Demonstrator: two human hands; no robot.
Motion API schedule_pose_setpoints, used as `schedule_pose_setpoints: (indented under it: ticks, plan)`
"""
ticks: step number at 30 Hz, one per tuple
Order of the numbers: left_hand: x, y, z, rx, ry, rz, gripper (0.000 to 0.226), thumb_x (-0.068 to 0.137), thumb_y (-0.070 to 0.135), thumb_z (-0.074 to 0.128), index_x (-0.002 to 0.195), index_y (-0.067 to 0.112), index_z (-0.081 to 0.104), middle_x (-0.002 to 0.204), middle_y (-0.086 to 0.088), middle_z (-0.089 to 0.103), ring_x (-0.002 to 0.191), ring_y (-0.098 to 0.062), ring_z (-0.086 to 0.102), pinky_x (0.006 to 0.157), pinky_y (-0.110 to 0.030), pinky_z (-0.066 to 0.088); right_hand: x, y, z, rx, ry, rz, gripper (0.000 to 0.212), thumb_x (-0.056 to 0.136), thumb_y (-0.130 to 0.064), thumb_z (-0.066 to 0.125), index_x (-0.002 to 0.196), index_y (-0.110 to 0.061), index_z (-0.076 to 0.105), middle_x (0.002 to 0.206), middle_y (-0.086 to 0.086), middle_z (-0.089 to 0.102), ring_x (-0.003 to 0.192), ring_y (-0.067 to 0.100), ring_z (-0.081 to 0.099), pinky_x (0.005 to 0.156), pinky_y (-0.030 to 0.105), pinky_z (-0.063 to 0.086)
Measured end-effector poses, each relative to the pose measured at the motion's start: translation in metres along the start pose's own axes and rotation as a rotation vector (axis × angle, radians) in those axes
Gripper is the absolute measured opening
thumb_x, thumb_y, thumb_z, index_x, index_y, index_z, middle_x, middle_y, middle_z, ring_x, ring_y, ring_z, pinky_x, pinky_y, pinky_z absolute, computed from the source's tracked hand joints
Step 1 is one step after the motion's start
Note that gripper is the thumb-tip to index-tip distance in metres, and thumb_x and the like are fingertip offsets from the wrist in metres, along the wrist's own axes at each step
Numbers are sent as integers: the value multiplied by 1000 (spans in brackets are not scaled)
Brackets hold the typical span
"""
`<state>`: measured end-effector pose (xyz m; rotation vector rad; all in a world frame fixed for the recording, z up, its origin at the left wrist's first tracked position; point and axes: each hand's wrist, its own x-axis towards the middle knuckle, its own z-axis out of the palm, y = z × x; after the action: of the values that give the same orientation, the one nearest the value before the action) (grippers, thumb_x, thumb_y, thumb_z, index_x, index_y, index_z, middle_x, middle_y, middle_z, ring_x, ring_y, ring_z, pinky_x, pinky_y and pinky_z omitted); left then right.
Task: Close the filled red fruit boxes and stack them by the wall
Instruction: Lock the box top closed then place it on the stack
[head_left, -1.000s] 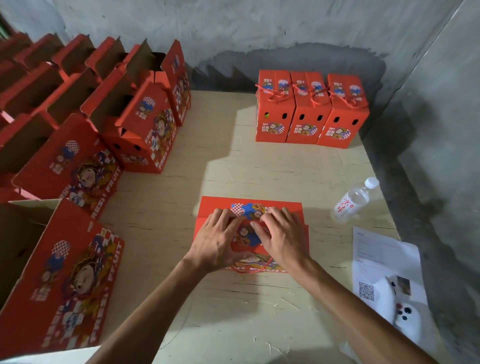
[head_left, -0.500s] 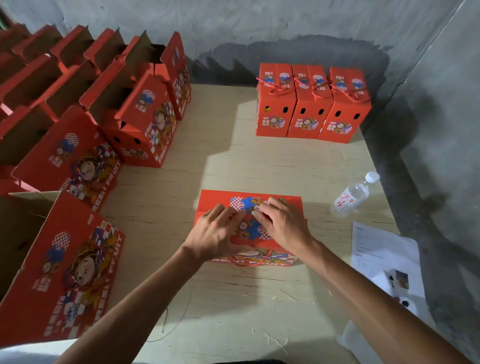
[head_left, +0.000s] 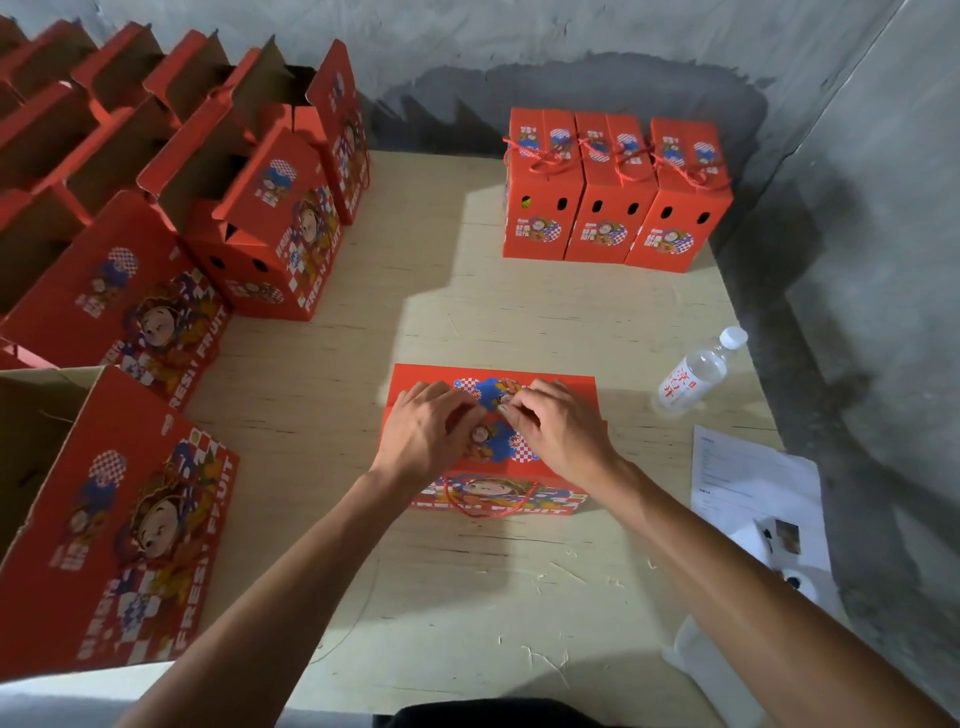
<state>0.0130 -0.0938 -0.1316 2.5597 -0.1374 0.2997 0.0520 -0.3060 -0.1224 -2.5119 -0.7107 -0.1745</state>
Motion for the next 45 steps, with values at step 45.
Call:
schedule_pose_setpoints:
  ticks: [45]
  plan:
    - [-2, -42, -12, -522, -6, -712, 59, 71, 65, 84, 109, 25, 64, 97, 4, 76, 79, -15, 76, 74, -37, 64, -22, 48, -7, 120, 9, 151, 32, 98, -41, 65, 95, -13, 81, 144, 0, 56, 139, 25, 45, 108, 58, 39]
